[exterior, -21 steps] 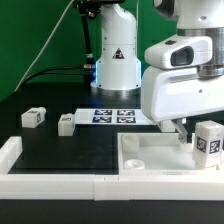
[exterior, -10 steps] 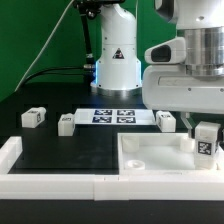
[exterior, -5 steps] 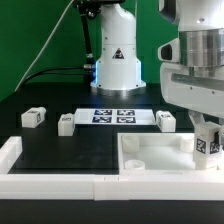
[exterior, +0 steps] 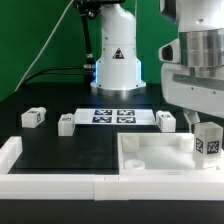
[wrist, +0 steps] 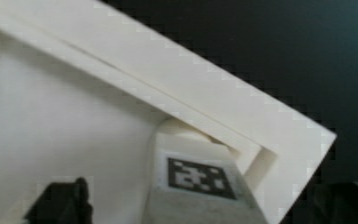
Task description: Assemble one leg
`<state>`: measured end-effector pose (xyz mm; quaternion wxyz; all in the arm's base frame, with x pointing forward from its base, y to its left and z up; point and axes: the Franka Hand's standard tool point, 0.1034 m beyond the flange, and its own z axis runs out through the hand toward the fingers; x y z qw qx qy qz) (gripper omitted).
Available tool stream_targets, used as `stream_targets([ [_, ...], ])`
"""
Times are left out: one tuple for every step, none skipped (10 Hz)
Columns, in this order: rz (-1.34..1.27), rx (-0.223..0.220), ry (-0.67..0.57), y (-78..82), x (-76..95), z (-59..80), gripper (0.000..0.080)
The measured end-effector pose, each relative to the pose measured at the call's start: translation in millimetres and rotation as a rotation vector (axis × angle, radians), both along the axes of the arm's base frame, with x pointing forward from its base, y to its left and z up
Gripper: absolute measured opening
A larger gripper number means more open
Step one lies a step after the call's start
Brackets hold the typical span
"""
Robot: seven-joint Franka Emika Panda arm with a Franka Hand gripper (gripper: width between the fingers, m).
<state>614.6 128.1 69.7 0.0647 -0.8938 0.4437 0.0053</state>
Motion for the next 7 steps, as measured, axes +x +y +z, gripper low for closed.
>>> stream_targets([
  [0.153, -0.011, -0.018, -0.6, 0.0, -0.1, 0.0642],
  [0.283, -0.024, -0.031, -0.6, -0.1, -0.1, 0.0642],
  [0.444, -0.048, -0.044, 0.2, -0.7, -0.6, 0.0648],
  [0.563, -0.070, -0.041, 2.3, -2.6, -2.1, 0.0649],
  [0.698, -0.084, -0.049, 1.0, -2.6, -2.9, 0.0649],
  [0.790, -0.086, -0.054, -1.3, -2.4, -3.3, 0.0649],
  [0.901, -0.093, -0.058, -1.8, -2.2, -2.6, 0.0649],
])
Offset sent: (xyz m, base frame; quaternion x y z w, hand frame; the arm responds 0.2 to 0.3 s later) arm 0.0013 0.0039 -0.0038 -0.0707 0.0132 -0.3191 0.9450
